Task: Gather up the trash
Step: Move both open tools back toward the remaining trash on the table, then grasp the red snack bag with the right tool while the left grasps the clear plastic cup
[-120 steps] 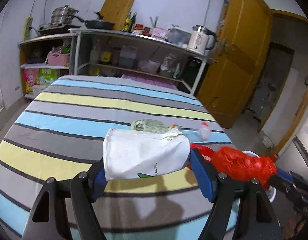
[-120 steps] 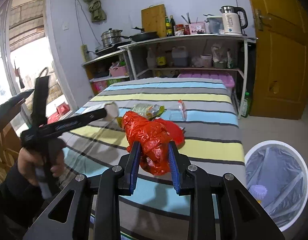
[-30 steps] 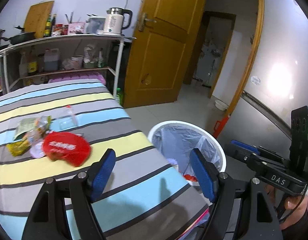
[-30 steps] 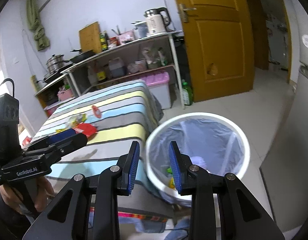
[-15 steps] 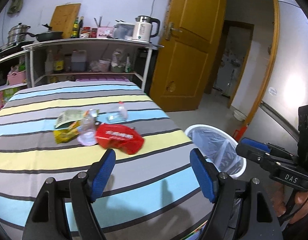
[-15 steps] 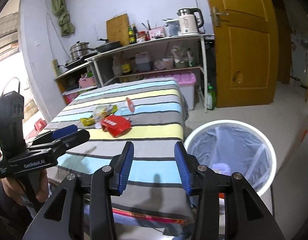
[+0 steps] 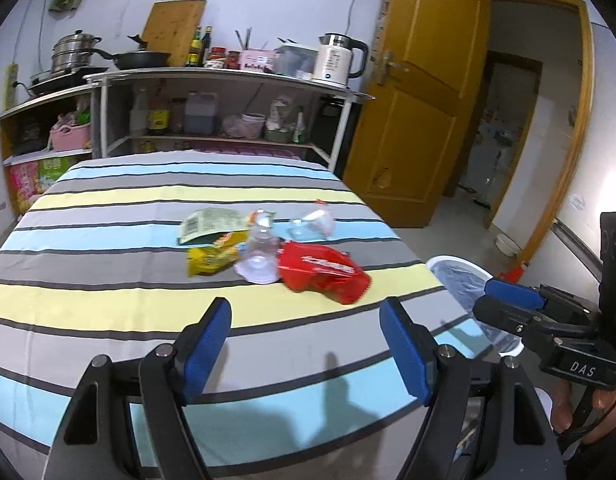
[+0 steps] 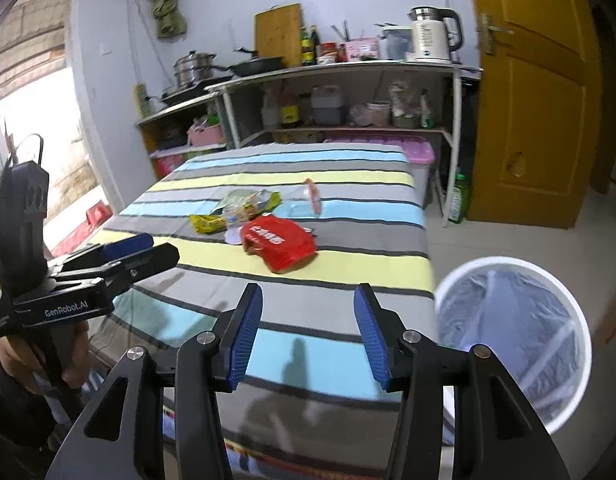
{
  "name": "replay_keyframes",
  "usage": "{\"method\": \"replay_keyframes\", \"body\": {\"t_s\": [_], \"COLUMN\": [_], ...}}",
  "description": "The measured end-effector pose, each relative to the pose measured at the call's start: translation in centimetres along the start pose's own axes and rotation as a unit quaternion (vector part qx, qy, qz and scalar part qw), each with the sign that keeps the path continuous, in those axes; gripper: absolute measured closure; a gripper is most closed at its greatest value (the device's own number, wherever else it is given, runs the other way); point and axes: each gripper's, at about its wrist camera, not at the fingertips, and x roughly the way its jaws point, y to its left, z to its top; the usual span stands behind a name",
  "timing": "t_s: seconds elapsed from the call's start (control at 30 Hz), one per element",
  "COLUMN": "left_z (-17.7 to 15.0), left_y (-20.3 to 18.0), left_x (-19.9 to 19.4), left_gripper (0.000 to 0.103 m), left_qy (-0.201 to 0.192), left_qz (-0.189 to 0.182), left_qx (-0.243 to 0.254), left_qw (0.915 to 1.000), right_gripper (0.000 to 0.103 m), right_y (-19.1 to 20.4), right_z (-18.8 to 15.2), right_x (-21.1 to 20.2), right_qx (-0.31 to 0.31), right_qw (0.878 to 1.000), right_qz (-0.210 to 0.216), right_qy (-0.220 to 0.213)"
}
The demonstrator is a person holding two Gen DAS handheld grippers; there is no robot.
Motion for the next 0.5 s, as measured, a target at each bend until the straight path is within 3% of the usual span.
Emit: {"method": "replay_keyframes", "body": {"t_s": [0.5], "left_z": [1.2], "left_y": [5.5], "left_x": [1.3], "left_gripper": [0.025], "left_qy": [0.006], "left_qz": [0.031], "left_qx": [-0.034], "left_qw": [0.9989], "right_gripper": [0.054], "right_y": [3.2], "right_z": [2.9], "right_x": [9.4], "right_qx": [-0.085], "right_qw": [0.994], "right_qz": [0.009], "right_qy": [0.06]}}
